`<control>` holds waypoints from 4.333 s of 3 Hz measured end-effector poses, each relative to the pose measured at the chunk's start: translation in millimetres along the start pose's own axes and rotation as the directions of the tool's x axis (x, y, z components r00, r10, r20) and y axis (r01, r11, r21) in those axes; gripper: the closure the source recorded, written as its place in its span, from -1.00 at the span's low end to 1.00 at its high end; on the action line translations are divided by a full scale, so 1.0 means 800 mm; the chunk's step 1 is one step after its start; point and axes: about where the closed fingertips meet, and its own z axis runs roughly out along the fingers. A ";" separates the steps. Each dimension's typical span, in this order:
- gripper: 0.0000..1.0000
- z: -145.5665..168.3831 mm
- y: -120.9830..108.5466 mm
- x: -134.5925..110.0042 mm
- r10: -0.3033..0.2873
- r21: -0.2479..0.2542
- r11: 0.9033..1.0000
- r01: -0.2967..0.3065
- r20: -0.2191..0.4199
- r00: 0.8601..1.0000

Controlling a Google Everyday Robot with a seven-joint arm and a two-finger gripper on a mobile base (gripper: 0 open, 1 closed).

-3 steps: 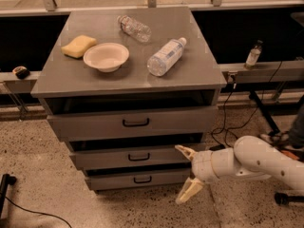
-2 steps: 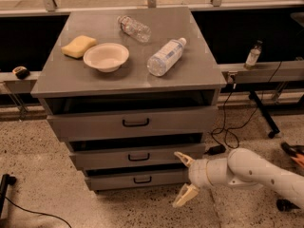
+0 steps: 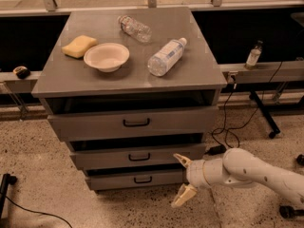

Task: Open bottom drawer

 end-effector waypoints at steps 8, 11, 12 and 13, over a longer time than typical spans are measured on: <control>-1.00 0.265 0.009 0.241 -0.210 -0.228 0.953 0.198 -0.031 0.977; -1.00 0.243 -0.036 0.277 -0.249 -0.040 0.968 0.248 -0.016 0.968; -1.00 0.238 -0.062 0.293 -0.251 -0.020 0.968 0.250 -0.076 0.965; -1.00 0.237 -0.088 0.299 -0.241 -0.009 0.970 0.242 -0.133 0.961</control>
Offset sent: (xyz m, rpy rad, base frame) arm 0.0320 -0.0469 -0.2105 0.1260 -0.0684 0.1459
